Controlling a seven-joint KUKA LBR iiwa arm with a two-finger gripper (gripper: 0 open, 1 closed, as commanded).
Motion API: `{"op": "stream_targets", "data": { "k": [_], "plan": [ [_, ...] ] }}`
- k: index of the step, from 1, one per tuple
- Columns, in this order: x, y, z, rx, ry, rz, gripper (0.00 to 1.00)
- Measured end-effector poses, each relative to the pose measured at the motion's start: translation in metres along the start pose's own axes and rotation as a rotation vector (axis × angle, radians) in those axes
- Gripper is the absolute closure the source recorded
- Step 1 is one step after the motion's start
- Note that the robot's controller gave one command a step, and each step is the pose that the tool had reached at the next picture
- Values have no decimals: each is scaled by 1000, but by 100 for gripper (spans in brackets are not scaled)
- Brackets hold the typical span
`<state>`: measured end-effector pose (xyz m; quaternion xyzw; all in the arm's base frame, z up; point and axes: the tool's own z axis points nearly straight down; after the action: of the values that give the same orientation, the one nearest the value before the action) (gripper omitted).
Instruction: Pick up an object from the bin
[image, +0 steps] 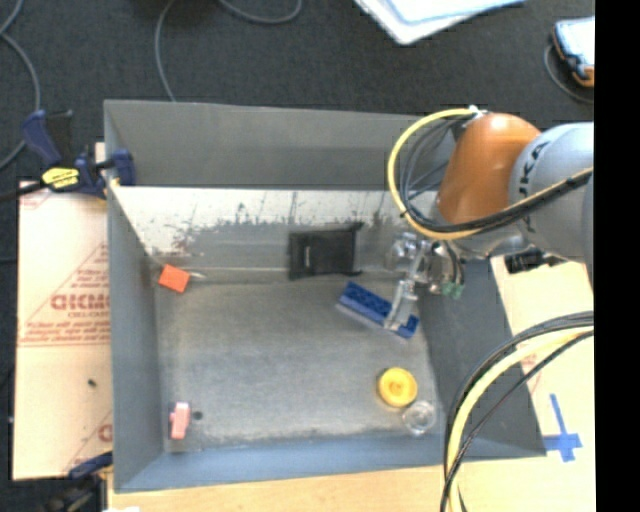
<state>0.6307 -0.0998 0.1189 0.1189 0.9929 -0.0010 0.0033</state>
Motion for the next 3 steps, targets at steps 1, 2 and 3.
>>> {"op": "stream_targets", "data": {
  "k": [1,2,3],
  "plan": [
    [4,7,49,-1,-5,120,0],
    [0,-4,48,1,-8,82,100],
    [0,-4,48,1,-8,82,100]
  ]
}}
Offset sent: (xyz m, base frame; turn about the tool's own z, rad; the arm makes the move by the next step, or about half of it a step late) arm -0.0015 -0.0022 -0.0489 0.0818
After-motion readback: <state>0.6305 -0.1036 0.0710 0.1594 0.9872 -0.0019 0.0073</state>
